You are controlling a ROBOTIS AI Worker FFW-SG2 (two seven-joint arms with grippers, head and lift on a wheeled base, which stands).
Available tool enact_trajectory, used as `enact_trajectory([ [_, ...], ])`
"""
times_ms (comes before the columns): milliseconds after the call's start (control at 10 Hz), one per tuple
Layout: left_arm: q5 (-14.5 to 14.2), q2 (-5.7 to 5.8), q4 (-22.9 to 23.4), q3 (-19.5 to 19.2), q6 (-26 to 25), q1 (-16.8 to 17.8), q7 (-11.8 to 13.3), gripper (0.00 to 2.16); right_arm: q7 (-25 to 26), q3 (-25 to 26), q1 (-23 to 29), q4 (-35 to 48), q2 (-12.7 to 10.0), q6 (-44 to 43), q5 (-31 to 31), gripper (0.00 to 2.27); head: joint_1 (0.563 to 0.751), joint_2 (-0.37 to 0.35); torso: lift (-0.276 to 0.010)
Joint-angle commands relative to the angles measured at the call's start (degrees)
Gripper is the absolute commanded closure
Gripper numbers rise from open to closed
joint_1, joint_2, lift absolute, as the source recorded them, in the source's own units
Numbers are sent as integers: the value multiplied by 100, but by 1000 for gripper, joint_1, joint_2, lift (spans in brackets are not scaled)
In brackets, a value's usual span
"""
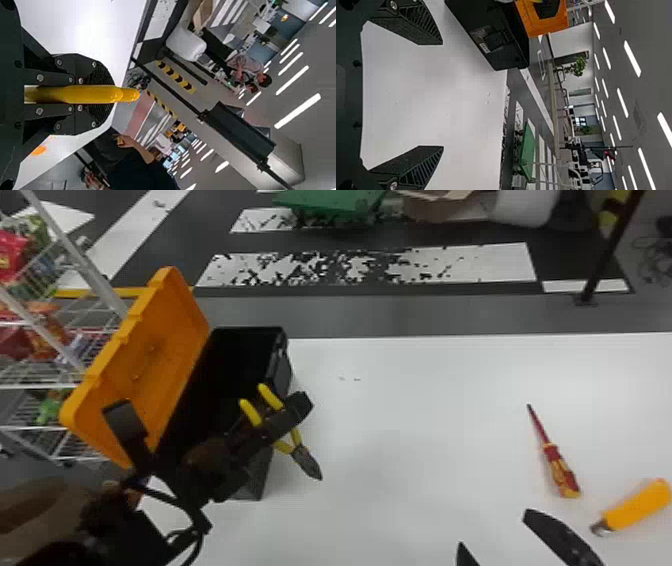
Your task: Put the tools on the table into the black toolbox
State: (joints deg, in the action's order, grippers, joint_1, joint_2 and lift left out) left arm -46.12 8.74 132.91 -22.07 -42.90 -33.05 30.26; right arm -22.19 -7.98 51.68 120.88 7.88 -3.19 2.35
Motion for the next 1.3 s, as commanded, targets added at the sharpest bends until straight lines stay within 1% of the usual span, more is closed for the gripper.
enact_trajectory([
  [0,200,22,86,-306,110,220,-73,2138,-84,86,0,-21,-50,-2,117,80,695,218,-75],
  [100,570,58,16,-342,409,396,-222,2138,-102,121,18,-21,-94,-19,117,80,695,243,-75],
  [200,1000,66,-230,-306,1183,519,-381,2138,-110,139,44,-21,-94,-90,126,80,695,273,-75],
  [300,1361,84,-678,-183,1903,756,-486,2138,-119,139,44,-21,-103,-90,135,80,695,312,-75],
  [400,1923,66,-1091,28,2343,1020,-706,2138,-137,139,62,-21,-120,-90,135,80,695,328,-75],
  [500,2169,40,-1566,98,2624,1249,-732,2138,-154,148,88,-21,-147,-125,135,80,695,350,-75],
  [700,2521,31,-2445,265,3292,1609,-750,2101,-154,139,106,-12,-155,-125,135,80,695,350,-75],
  [800,2644,22,-2805,335,3626,1732,-776,2030,-154,139,106,-12,-173,-125,135,80,695,350,-75],
  [900,2714,31,-3069,335,3802,1838,-785,1875,-154,139,115,-12,-190,-125,135,83,695,350,-75],
  [1000,2626,22,-3139,282,3819,1855,-776,1062,-154,139,115,-3,-199,-125,135,83,695,350,-75],
  [1100,2512,22,-3095,256,3819,1838,-829,-2,-163,139,115,-12,-199,-125,135,83,695,350,-75],
  [1200,2512,22,-3034,230,3819,1794,-908,-2,-163,139,106,-12,-208,-125,135,83,695,350,-75],
])
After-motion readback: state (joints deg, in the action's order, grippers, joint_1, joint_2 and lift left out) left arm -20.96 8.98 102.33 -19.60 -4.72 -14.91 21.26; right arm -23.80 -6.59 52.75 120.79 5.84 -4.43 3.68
